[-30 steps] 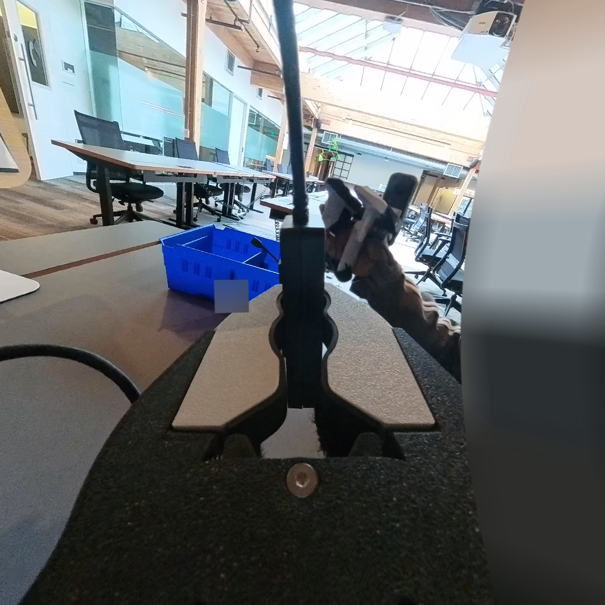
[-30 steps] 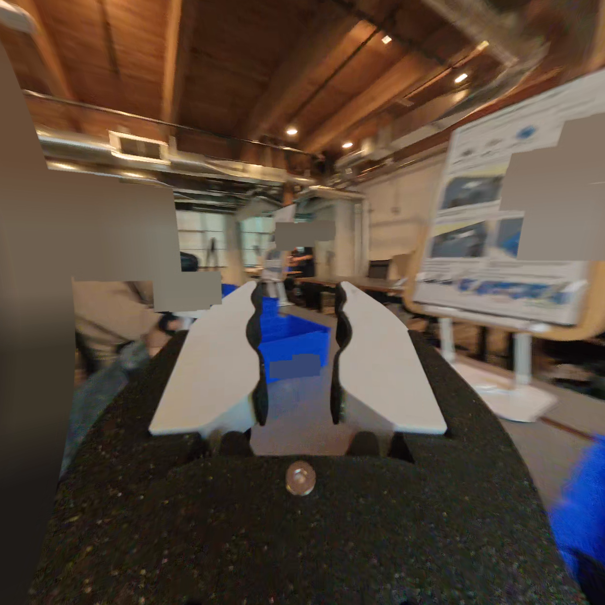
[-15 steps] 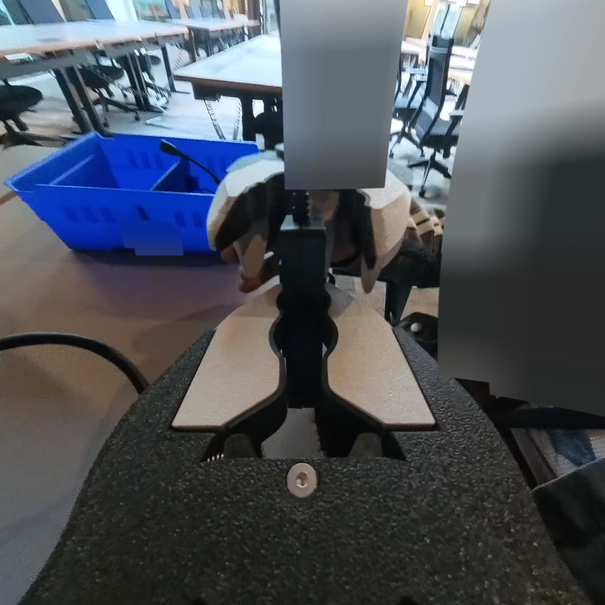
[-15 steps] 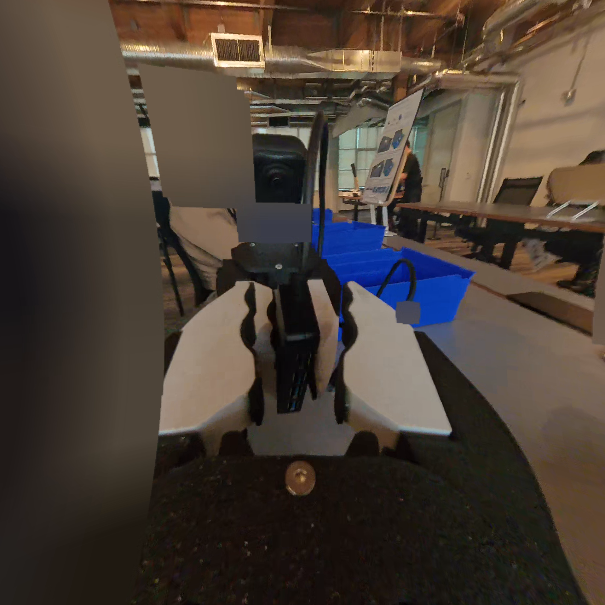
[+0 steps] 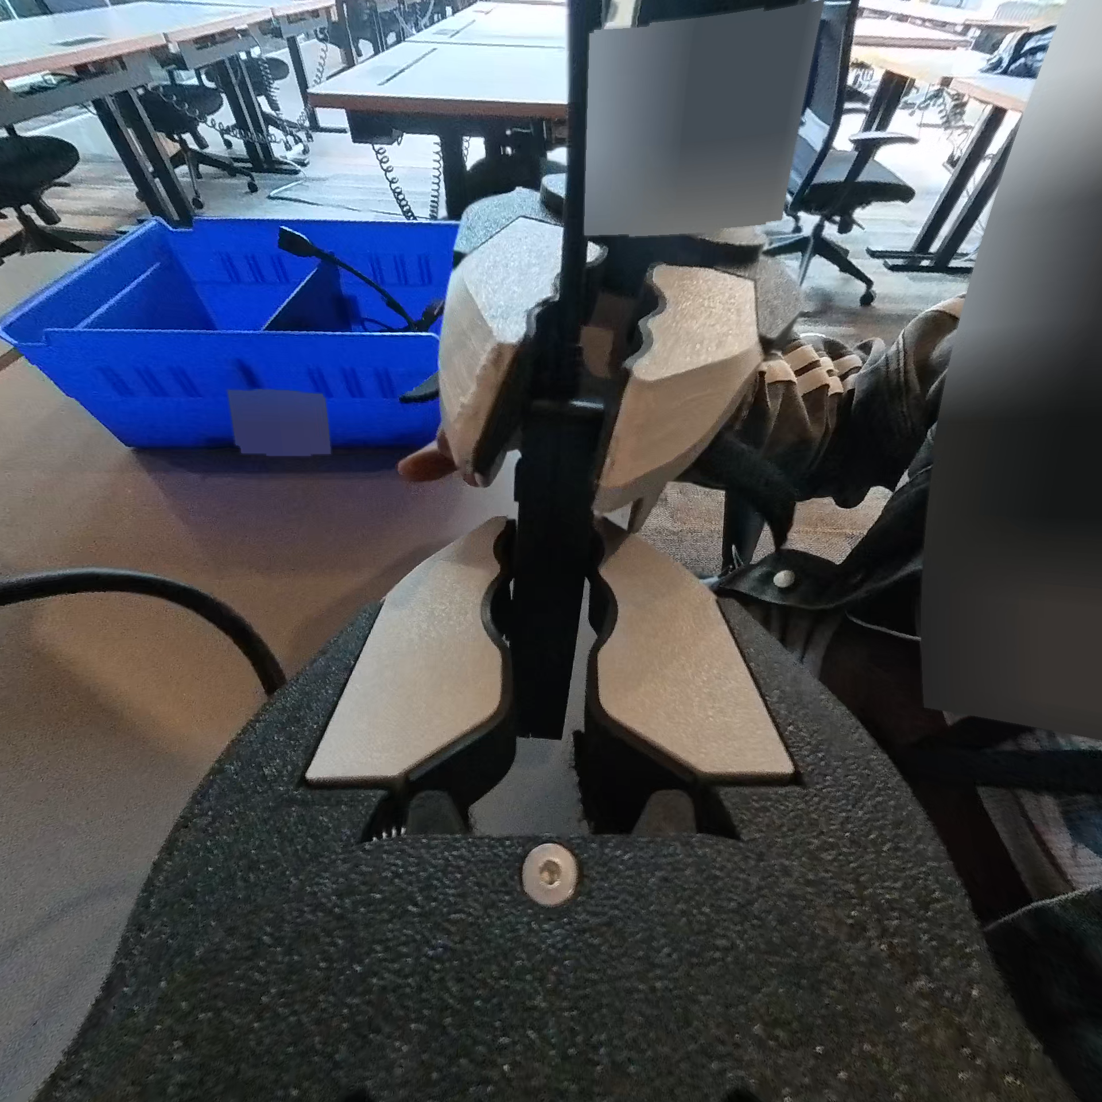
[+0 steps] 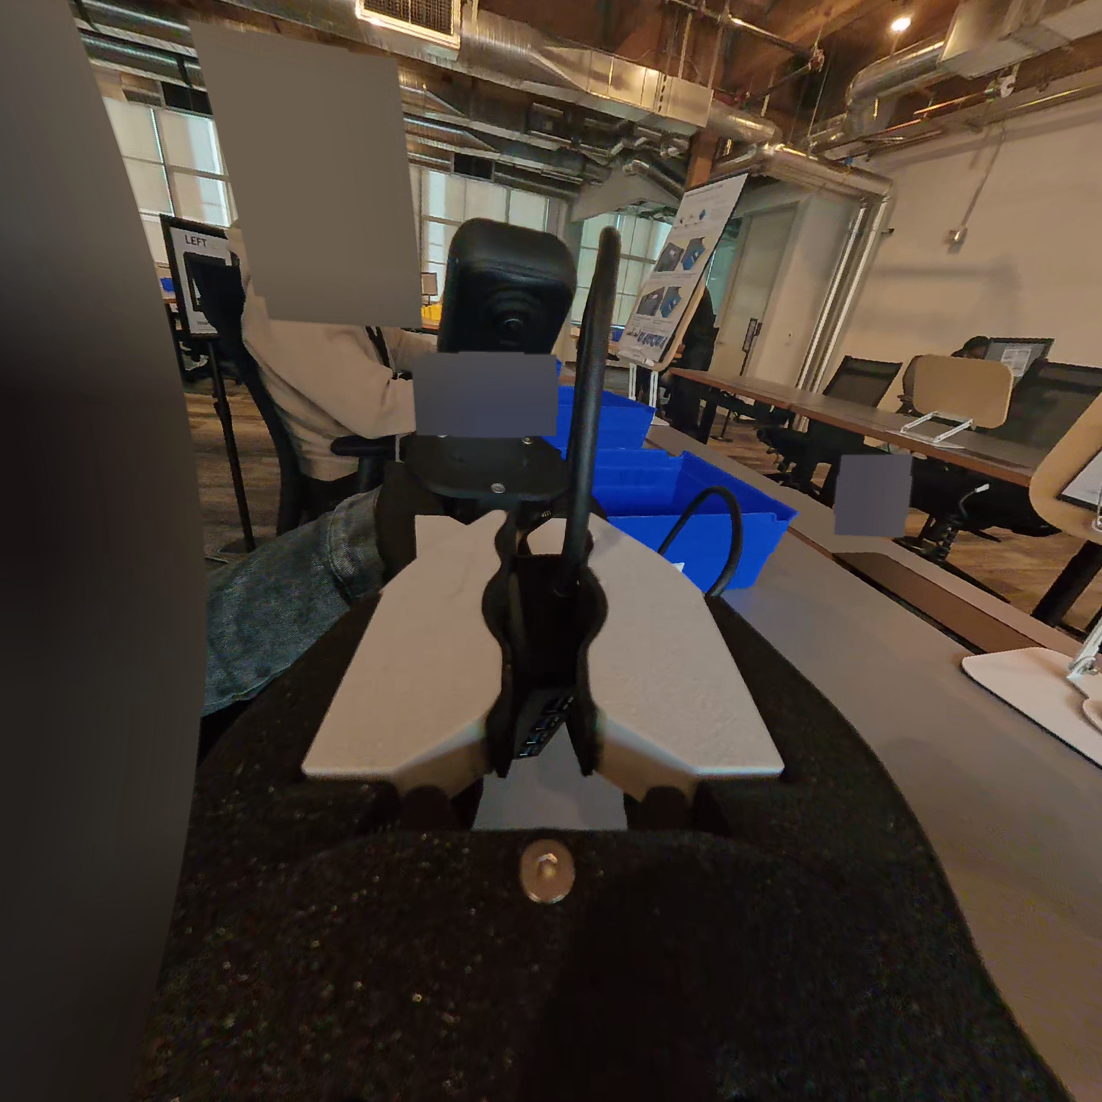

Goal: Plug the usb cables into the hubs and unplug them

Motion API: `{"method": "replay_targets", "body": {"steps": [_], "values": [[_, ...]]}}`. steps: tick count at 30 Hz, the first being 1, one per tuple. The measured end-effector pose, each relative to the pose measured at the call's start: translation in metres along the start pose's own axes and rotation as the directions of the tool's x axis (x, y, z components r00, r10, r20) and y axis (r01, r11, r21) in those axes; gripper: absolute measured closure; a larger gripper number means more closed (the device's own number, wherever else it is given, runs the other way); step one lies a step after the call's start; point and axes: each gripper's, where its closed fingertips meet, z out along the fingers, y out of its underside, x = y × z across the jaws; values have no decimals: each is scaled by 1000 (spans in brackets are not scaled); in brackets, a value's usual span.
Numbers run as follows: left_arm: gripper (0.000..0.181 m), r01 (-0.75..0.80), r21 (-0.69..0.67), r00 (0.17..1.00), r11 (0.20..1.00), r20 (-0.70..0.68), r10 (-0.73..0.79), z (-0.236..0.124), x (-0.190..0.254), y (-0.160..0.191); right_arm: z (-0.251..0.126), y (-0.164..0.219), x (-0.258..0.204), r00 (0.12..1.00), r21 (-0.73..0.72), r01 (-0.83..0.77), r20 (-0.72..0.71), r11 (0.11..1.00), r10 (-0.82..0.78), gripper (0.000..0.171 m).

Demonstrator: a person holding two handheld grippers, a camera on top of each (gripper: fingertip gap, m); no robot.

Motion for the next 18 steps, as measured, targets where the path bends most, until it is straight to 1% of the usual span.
{"method": "replay_targets", "body": {"steps": [3, 8, 10, 14, 18], "values": [[159, -15, 7, 1000, 1000, 7, 14, -1, 1, -2, -1, -3, -2, 1000, 12, 0, 5, 1000, 0, 154], [158, 28, -38, 998, 999, -48, -30, -7, 13, 0, 1, -4, -9, 998, 21, -40, 45, 999, 39, 155], [154, 24, -66, 999, 998, -36, -27, -9, 13, 4, 3, -1, -10, 998, 6, -38, 46, 999, 38, 155], [152, 56, -78, 998, 995, -32, -58, -10, 12, 6, 3, 1, -9, 998, -10, -55, 38, 998, 55, 155], [149, 78, -125, 997, 989, 2, -79, -11, 7, 13, 7, 8, -7, 999, -35, -46, 17, 998, 47, 154]]}}
